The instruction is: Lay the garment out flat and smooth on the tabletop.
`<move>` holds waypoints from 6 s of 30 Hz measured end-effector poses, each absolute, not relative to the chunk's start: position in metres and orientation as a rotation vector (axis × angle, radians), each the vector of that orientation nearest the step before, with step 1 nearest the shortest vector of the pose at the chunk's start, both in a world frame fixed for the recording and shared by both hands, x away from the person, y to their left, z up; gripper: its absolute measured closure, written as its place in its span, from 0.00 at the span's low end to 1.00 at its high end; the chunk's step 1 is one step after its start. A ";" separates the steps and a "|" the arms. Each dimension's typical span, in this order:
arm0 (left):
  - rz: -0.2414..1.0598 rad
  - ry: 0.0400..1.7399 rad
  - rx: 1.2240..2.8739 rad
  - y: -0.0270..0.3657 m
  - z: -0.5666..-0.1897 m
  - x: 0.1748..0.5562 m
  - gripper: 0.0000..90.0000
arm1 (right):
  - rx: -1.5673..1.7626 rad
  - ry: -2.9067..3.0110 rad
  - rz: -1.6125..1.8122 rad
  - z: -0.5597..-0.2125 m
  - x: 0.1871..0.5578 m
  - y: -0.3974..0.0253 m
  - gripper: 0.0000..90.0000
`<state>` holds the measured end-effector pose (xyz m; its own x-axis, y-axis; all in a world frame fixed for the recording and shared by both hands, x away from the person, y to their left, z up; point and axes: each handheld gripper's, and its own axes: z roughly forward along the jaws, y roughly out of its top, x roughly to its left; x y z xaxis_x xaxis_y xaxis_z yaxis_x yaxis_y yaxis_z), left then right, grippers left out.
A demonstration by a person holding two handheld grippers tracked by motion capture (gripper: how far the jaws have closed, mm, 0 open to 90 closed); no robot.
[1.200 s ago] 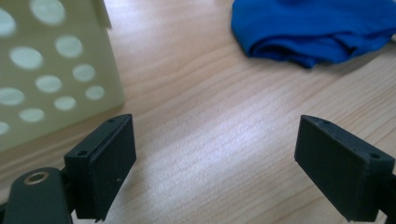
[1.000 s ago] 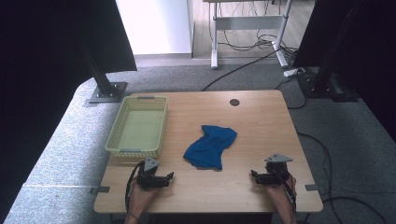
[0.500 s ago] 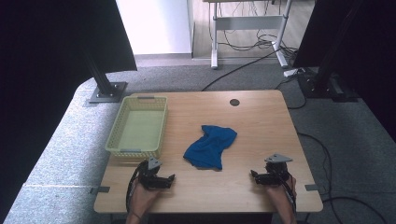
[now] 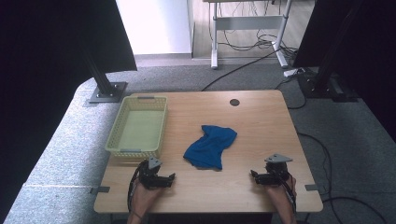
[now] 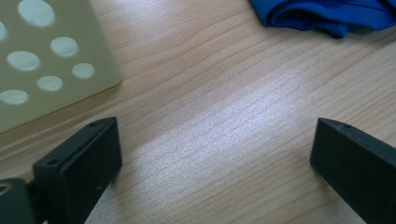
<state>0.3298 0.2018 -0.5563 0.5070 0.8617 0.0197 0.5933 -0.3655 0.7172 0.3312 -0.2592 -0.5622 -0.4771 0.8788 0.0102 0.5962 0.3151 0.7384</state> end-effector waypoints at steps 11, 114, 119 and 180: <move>0.505 1.162 2.098 0.197 -0.553 0.330 0.06 | 1.311 2.193 0.975 -0.562 0.331 -0.259 0.11; 0.376 0.737 2.180 0.038 -0.511 0.371 0.91 | 1.299 2.204 0.979 -0.562 0.331 -0.259 0.11; 0.322 0.745 2.117 0.046 -0.498 0.371 0.91 | 1.299 2.204 0.979 -0.562 0.331 -0.259 0.11; 0.135 0.779 2.253 0.111 -0.538 0.370 0.93 | 1.217 2.225 1.119 -0.544 0.342 -0.230 0.23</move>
